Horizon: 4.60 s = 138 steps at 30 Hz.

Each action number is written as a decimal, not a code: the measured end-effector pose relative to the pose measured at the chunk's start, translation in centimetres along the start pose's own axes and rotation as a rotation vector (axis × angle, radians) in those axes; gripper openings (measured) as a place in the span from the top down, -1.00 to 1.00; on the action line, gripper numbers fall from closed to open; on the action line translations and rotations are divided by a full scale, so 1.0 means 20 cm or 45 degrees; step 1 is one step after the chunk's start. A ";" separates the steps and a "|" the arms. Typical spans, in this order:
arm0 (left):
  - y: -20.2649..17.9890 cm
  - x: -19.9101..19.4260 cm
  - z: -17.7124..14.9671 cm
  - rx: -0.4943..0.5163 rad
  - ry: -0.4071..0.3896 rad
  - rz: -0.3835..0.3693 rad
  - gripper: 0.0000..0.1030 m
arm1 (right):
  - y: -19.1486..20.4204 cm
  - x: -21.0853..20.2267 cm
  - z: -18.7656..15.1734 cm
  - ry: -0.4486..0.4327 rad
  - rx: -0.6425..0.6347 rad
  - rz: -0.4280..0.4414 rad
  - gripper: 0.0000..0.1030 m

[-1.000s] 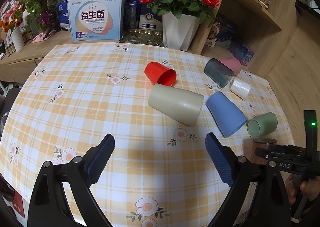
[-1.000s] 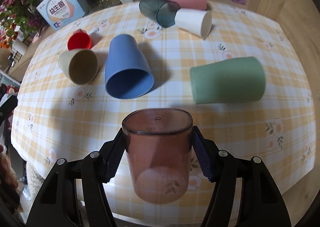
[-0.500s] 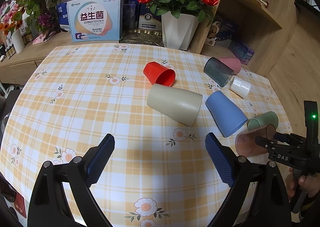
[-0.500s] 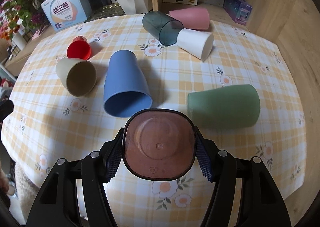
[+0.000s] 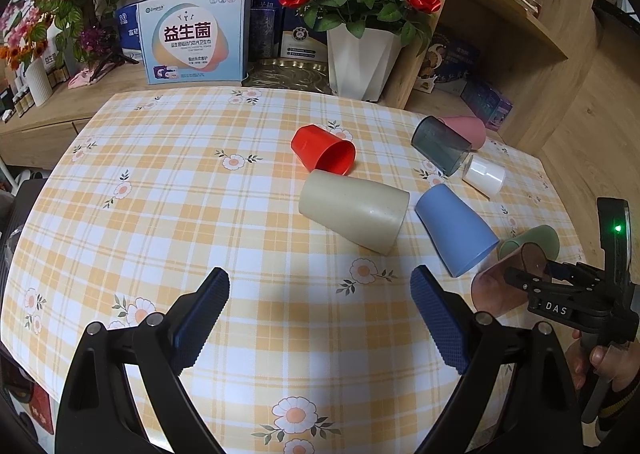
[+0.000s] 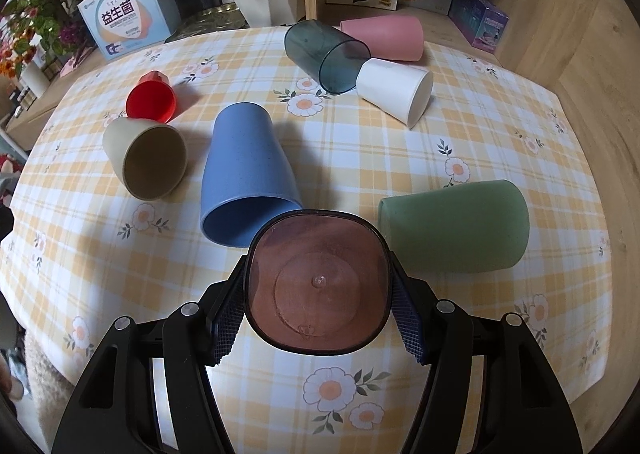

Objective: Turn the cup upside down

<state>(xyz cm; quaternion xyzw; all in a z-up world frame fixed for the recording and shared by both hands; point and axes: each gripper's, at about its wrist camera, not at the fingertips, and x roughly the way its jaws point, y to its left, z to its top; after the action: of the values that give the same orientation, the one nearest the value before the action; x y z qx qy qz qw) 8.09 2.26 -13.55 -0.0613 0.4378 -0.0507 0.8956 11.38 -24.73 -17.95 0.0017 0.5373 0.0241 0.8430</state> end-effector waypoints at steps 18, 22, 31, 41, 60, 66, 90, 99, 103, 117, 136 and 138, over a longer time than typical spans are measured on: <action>-0.11 -0.26 0.23 0.117 -0.186 -0.061 -0.75 | -0.11 -0.48 0.13 -0.351 0.138 0.040 -0.71; -0.18 -0.45 0.30 0.186 -0.329 -0.087 -0.88 | -0.14 -0.69 0.16 -0.484 0.152 0.026 -0.71; -0.25 -0.76 0.39 0.190 -0.533 -0.038 -0.88 | -0.13 -1.05 0.15 -0.722 0.135 -0.058 -0.73; -0.29 -0.82 0.38 0.219 -0.550 -0.010 -0.88 | -0.07 -1.18 0.13 -0.787 0.104 -0.058 -0.73; -0.27 -0.86 0.39 0.199 -0.552 0.002 -0.88 | -0.04 -1.22 0.14 -0.810 0.098 -0.061 -0.73; -0.27 -0.88 0.41 0.200 -0.568 0.003 -0.88 | -0.04 -1.23 0.15 -0.800 0.107 -0.042 -0.73; -0.31 -0.90 0.46 0.198 -0.553 -0.070 -0.88 | -0.06 -1.27 0.17 -0.795 0.128 -0.054 -0.73; -0.31 -0.89 0.46 0.196 -0.543 -0.079 -0.88 | -0.06 -1.28 0.17 -0.797 0.137 -0.066 -0.73; -0.31 -0.89 0.46 0.195 -0.542 -0.066 -0.88 | -0.06 -1.28 0.17 -0.798 0.136 -0.066 -0.73; -0.30 -0.89 0.45 0.190 -0.549 -0.061 -0.88 | -0.07 -1.28 0.18 -0.790 0.134 -0.067 -0.73; -0.27 -0.90 0.43 0.169 -0.546 -0.071 -0.88 | -0.03 -1.27 0.18 -0.773 0.111 -0.071 -0.73; -0.27 -0.90 0.43 0.170 -0.547 -0.075 -0.88 | -0.03 -1.27 0.18 -0.770 0.109 -0.071 -0.73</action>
<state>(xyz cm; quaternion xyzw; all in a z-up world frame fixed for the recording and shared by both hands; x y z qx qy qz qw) 3.69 0.15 6.44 -0.0239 0.2306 -0.0914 0.9685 3.96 -26.35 6.51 0.0297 0.2622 -0.0232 0.9643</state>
